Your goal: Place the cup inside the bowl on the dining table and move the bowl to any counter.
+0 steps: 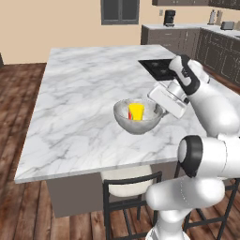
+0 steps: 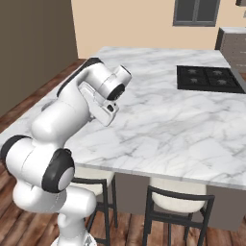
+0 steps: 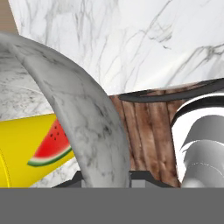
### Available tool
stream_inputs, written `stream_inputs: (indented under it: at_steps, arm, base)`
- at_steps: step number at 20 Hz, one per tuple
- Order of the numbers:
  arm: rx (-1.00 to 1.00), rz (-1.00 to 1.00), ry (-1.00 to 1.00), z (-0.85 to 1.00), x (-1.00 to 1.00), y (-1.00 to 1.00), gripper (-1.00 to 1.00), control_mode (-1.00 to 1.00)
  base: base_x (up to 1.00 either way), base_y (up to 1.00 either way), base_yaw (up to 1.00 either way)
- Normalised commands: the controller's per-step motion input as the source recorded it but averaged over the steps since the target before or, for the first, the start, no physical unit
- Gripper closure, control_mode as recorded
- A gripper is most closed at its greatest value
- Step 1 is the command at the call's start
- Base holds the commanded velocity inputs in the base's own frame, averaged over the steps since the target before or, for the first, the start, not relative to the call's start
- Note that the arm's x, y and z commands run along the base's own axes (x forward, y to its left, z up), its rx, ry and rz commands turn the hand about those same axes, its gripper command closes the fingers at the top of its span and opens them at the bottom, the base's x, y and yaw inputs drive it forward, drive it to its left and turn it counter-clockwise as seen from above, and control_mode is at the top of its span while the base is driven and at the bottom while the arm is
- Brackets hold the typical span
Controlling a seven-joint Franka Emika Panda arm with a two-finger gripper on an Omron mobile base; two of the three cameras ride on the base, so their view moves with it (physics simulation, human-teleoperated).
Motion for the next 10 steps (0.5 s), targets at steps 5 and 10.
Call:
stream_inputs:
  at_steps: [5, 10]
  arm:
    - [0.0, 0.0, -0.01, 0.0, -0.01, 0.0, 1.0, -1.0]
    - [0.0, 0.0, 0.0, 0.0, 0.0, 0.0, 1.0, -1.0]
  base:
    - [0.0, 0.0, 0.0]
    - [0.0, 0.0, 0.0]
